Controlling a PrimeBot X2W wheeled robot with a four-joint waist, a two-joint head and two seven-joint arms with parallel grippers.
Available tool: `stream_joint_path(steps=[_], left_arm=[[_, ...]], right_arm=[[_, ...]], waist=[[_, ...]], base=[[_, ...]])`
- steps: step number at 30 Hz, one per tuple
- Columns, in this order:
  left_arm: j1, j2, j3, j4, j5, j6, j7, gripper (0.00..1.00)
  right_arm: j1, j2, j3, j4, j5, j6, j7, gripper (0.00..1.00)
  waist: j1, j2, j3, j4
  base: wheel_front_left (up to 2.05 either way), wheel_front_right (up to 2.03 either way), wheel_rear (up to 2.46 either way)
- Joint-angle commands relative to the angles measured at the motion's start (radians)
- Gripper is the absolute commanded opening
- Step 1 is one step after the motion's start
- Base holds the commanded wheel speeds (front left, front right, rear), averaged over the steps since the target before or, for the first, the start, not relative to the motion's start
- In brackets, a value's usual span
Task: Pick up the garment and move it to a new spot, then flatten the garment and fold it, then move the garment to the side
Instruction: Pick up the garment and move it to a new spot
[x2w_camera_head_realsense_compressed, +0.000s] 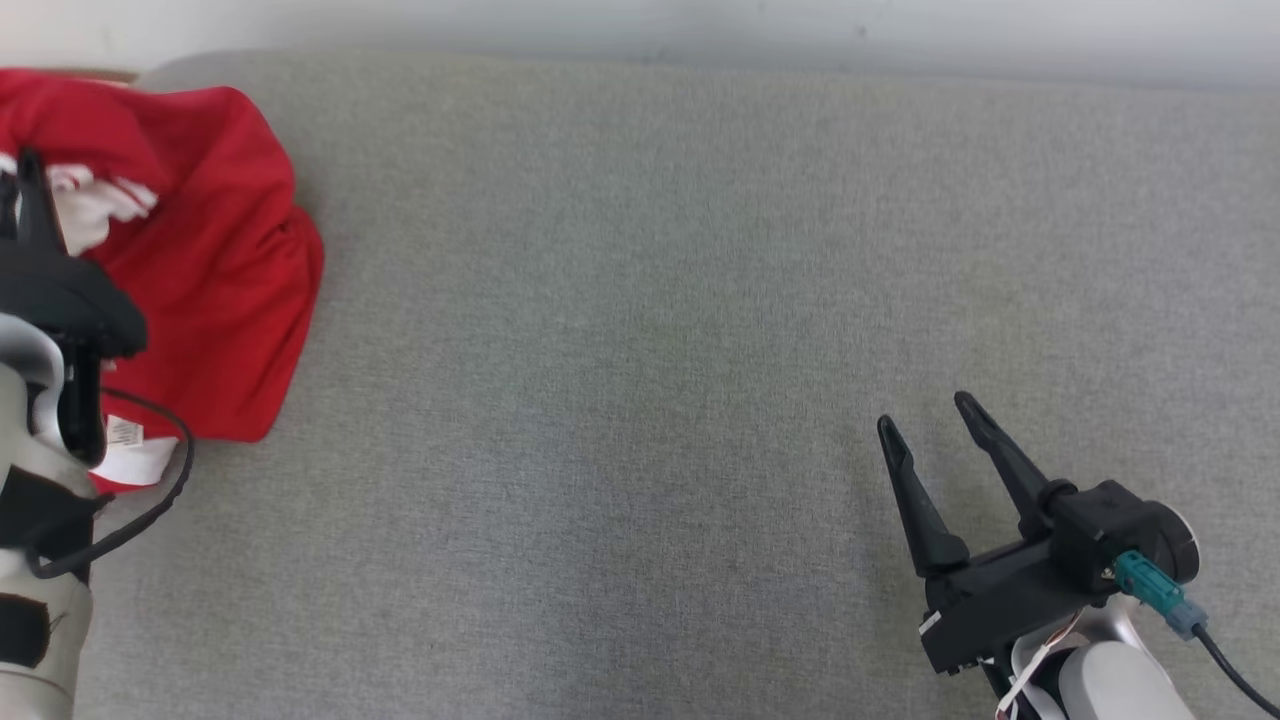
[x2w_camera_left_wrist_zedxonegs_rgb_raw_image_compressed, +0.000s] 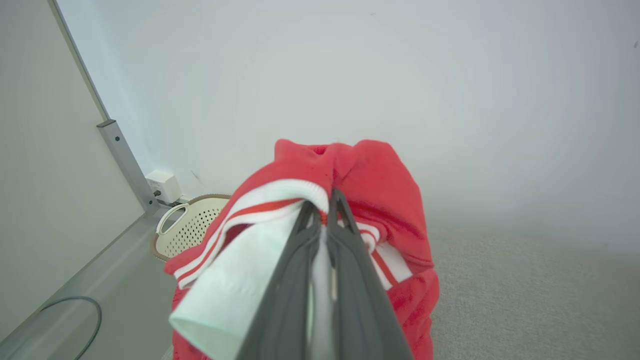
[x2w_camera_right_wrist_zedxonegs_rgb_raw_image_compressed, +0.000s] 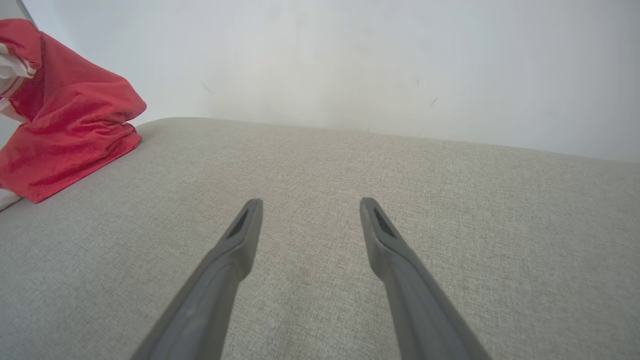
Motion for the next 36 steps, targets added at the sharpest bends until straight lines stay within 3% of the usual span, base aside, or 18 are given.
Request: stream_joint_path(steps=[1,10,19,22,29,32,36], left_arm=[[-0.008,0.006,-0.006,-0.010,0.006,0.003,-0.010,0.00],[0.107,-0.047,-0.068,-0.308,0.059,0.041,-0.072,0.00],[0.385,-0.156,-0.189,-0.750,0.069,0.088,0.040,0.00],[0.472,-0.190,-0.249,-0.845,0.063,0.080,0.077,0.00],[0.583,-0.245,-0.354,-0.940,0.008,0.090,0.097,0.00],[0.555,-0.254,-0.419,-0.928,-0.003,0.084,0.088,0.00],[0.514,-0.261,-0.476,-0.890,-0.005,0.082,0.095,0.00]], right_arm=[[0.015,0.003,0.001,0.004,0.006,0.000,-0.002,1.00],[0.045,0.040,-0.024,0.015,-0.001,0.000,-0.013,1.00],[0.044,0.064,-0.065,0.014,-0.012,0.000,-0.024,1.00],[0.035,0.073,-0.068,0.016,-0.013,0.000,-0.029,1.00],[0.022,0.087,-0.089,0.032,-0.016,0.000,-0.047,1.00],[0.013,0.099,-0.092,0.042,-0.013,0.000,-0.059,1.00],[0.008,0.108,-0.096,0.051,-0.011,0.000,-0.071,1.00]], waist=[[0.0000,-0.0001,-0.036,0.010],[0.0000,-0.0001,-0.120,-0.021],[0.0000,-0.0001,-0.129,-0.113],[0.0000,-0.0001,-0.125,-0.161],[0.0000,-0.0001,-0.102,-0.288],[0.0000,-0.0001,-0.083,-0.370],[0.0000,-0.0001,-0.067,-0.425]], base=[[0.00,0.00,0.00],[0.00,0.00,0.00],[0.00,0.00,0.00],[0.00,0.00,0.00],[0.00,0.00,0.00],[0.00,0.00,0.00],[0.00,0.00,0.00]])
